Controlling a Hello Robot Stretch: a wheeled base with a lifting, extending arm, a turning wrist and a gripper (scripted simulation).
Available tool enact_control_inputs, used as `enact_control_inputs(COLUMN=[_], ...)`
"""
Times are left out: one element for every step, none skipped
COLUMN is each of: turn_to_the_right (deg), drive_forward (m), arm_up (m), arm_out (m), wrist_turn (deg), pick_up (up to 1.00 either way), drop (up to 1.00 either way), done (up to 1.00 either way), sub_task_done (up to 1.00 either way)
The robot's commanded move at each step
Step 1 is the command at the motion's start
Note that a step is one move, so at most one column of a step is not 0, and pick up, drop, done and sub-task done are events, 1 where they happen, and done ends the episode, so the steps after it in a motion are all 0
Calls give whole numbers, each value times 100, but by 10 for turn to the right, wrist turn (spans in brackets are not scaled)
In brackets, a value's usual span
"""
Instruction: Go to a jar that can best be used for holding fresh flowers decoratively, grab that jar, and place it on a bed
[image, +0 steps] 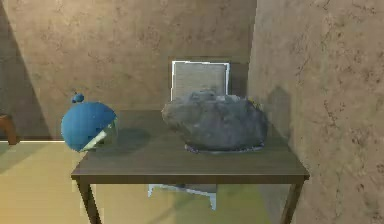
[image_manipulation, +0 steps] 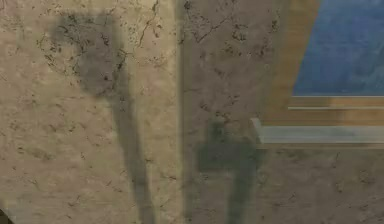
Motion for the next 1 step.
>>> enact_control_inputs(turn_to_the_right=[-450], drive_forward=[0], arm_up=[0], arm_out=[0], wrist_turn=[0], pick_up=[0], drop=[0], done=[0], sub_task_done=[0])
